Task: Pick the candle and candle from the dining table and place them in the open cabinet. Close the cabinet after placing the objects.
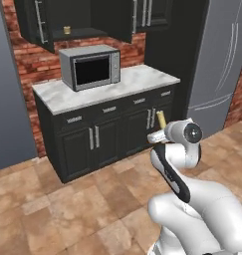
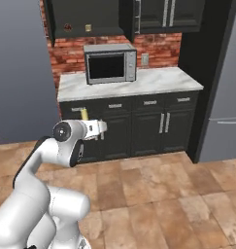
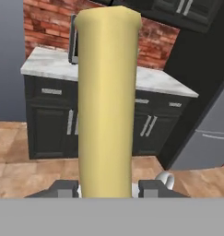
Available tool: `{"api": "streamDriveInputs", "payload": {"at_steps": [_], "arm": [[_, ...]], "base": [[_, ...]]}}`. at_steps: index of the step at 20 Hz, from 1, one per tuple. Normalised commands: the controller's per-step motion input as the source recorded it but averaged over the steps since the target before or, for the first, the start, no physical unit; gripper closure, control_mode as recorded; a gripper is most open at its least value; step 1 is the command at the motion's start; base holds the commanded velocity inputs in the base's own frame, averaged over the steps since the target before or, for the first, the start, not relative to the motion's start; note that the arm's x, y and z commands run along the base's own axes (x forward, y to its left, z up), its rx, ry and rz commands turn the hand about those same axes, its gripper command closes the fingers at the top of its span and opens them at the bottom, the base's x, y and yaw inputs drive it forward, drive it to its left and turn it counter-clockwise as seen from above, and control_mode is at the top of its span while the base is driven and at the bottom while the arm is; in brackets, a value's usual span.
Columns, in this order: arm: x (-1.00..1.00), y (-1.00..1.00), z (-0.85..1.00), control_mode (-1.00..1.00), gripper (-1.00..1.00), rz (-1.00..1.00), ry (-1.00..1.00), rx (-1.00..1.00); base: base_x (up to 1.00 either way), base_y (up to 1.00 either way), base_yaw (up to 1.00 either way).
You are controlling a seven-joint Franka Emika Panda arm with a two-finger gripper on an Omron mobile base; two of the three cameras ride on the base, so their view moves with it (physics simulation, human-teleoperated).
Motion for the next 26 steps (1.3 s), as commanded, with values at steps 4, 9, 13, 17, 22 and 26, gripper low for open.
{"api": "streamDriveInputs", "payload": {"at_steps": [4,9,13,17,22,26], "arm": [[0.0,0.0,0.0,1.0,1.0,0.0,0.0,0.0],[0.0,0.0,0.0,1.0,1.0,0.0,0.0,0.0],[0.0,0.0,0.0,1.0,1.0,0.0,0.0,0.0],[0.0,0.0,0.0,1.0,1.0,0.0,0.0,0.0],[0.0,0.0,0.0,1.0,1.0,0.0,0.0,0.0],[0.0,0.0,0.0,1.0,1.0,0.0,0.0,0.0]], "base": [[0.88,0.0,-0.13],[0.71,0.0,-0.01],[0.64,-0.01,0.06],[0.72,-0.13,0.14],[0.74,-0.24,0.24],[0.69,-0.36,0.26]]}}
